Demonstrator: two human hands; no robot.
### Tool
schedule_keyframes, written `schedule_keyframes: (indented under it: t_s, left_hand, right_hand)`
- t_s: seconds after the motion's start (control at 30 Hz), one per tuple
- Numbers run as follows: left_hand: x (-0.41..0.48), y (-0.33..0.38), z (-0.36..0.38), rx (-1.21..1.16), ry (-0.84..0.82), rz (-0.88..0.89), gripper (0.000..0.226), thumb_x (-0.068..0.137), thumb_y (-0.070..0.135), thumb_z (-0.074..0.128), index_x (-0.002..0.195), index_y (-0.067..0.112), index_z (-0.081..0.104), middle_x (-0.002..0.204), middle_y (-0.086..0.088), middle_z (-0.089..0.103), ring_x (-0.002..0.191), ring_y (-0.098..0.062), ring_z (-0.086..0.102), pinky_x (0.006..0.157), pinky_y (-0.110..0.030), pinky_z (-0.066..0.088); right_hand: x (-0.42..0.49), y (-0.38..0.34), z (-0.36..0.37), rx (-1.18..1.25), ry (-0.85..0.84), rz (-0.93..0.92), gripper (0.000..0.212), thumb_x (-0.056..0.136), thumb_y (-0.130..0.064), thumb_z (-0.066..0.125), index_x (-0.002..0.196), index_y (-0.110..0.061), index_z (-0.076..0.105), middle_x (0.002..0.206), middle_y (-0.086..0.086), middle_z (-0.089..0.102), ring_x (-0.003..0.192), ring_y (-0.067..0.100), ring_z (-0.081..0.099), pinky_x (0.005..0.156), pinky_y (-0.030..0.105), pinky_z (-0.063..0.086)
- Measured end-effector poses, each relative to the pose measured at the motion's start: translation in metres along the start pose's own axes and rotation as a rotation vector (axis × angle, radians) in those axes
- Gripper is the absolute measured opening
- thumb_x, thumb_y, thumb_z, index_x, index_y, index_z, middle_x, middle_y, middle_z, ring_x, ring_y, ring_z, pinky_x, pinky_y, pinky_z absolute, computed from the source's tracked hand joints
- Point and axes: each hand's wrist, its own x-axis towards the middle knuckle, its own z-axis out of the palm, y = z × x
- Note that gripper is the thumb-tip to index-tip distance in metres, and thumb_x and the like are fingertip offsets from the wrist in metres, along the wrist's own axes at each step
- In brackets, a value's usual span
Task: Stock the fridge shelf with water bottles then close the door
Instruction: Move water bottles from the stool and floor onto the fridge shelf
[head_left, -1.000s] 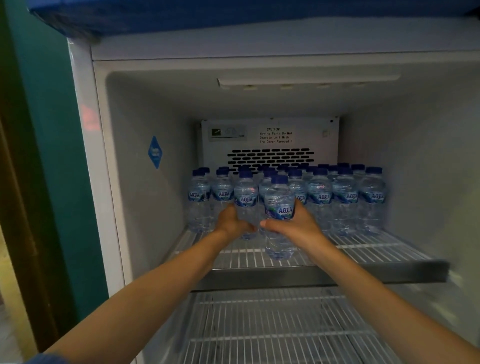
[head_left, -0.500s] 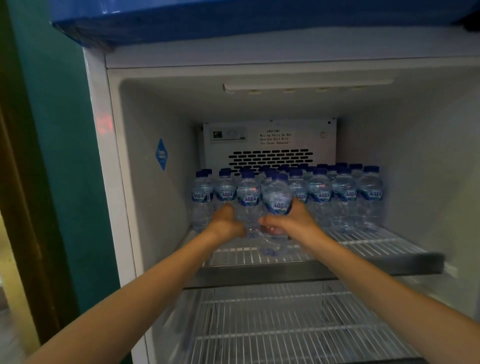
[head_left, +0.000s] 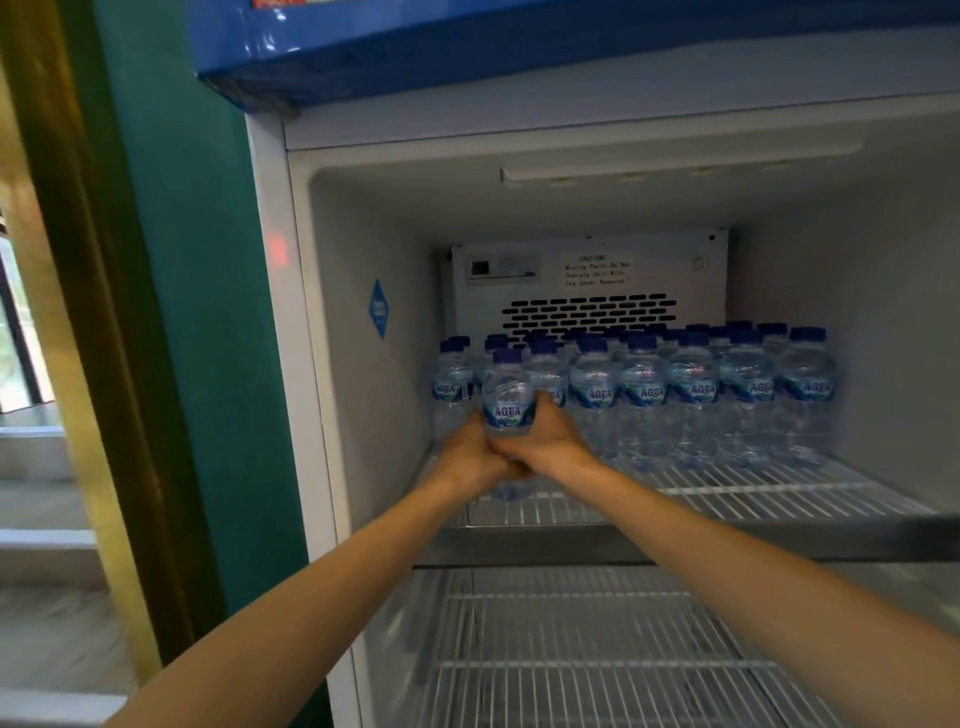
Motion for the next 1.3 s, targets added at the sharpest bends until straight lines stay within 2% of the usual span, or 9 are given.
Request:
schedule_keyframes:
  t_s: [0.1,0.17,0.27,0.33,0.5,0.63,0.83,1.1,1.3]
  left_hand:
    - [0.010,0.002,0.007,-0.040,-0.005,-0.035,0.073,0.061,0.014,0.086,0.125,0.011,0.050,0.118,-0.005,0.062,0.112,-0.023,0.059,0.097,-0.035,0.049]
    - [0.020,0.002,0.010,-0.092,0.012,-0.081,0.077,0.062,0.011,0.086,0.129,0.010,0.048,0.124,-0.006,0.060,0.117,-0.024,0.056,0.101,-0.036,0.046]
    - [0.031,-0.002,0.010,-0.062,0.080,-0.125,0.082,0.061,0.008,0.086,0.132,0.011,0.045,0.129,-0.006,0.058,0.119,-0.025,0.054,0.103,-0.038,0.044]
    - [0.037,-0.006,0.011,-0.061,0.091,-0.137,0.085,0.061,0.008,0.086,0.134,0.013,0.043,0.131,-0.006,0.056,0.120,-0.027,0.053,0.104,-0.042,0.044]
    - [0.050,-0.016,0.014,-0.059,0.085,-0.123,0.090,0.057,0.012,0.088,0.134,0.016,0.042,0.130,-0.005,0.057,0.116,-0.027,0.056,0.100,-0.046,0.047]
    - [0.055,-0.021,0.015,-0.083,0.064,-0.128,0.087,0.059,0.012,0.087,0.134,0.017,0.042,0.128,-0.005,0.058,0.116,-0.025,0.056,0.099,-0.044,0.048]
    - [0.051,-0.015,0.014,-0.048,0.060,-0.108,0.090,0.068,0.010,0.083,0.141,0.011,0.030,0.138,-0.007,0.050,0.127,-0.026,0.047,0.108,-0.039,0.039]
    - [0.043,-0.014,0.014,-0.007,0.048,-0.082,0.089,0.073,0.012,0.080,0.143,0.012,0.025,0.141,-0.008,0.046,0.130,-0.027,0.044,0.106,-0.036,0.038]
    - [0.035,-0.011,0.013,0.037,0.009,-0.145,0.093,0.072,0.010,0.081,0.144,0.009,0.023,0.140,-0.010,0.048,0.128,-0.025,0.047,0.108,-0.034,0.038]
  right_hand:
    - [-0.008,0.012,-0.028,-0.124,-0.109,-0.002,0.053,0.077,-0.036,0.078,0.115,-0.015,0.049,0.107,0.001,0.058,0.103,0.020,0.057,0.088,0.029,0.048]
    - [-0.016,0.028,-0.054,-0.219,-0.266,-0.034,0.046,0.079,-0.037,0.075,0.114,-0.017,0.053,0.111,0.000,0.059,0.105,0.018,0.057,0.089,0.030,0.049]
    - [-0.025,0.050,-0.080,-0.462,-0.637,-0.110,0.039,0.089,-0.038,0.064,0.124,-0.023,0.053,0.129,-0.005,0.048,0.122,0.014,0.046,0.105,0.028,0.038]
    - [-0.024,0.056,-0.084,-0.539,-0.750,-0.145,0.042,0.094,-0.042,0.054,0.132,-0.024,0.049,0.136,-0.007,0.037,0.132,0.012,0.034,0.115,0.030,0.027]
    - [-0.017,0.061,-0.081,-0.549,-0.773,-0.180,0.048,0.095,-0.046,0.051,0.137,-0.024,0.044,0.141,-0.006,0.029,0.136,0.014,0.029,0.118,0.032,0.024]
    - [-0.015,0.065,-0.081,-0.532,-0.767,-0.197,0.048,0.094,-0.045,0.053,0.136,-0.023,0.044,0.141,-0.006,0.030,0.135,0.012,0.030,0.115,0.027,0.026]
    - [-0.015,0.065,-0.080,-0.504,-0.731,-0.223,0.050,0.092,-0.045,0.056,0.136,-0.024,0.043,0.141,-0.007,0.034,0.133,0.012,0.036,0.113,0.030,0.032]
    - [-0.020,0.062,-0.081,-0.511,-0.702,-0.250,0.049,0.091,-0.045,0.058,0.134,-0.024,0.047,0.139,-0.006,0.040,0.129,0.012,0.041,0.112,0.031,0.034]
    - [-0.019,0.061,-0.080,-0.517,-0.691,-0.233,0.039,0.089,-0.047,0.060,0.123,-0.029,0.054,0.131,-0.006,0.043,0.124,0.012,0.044,0.110,0.030,0.035]
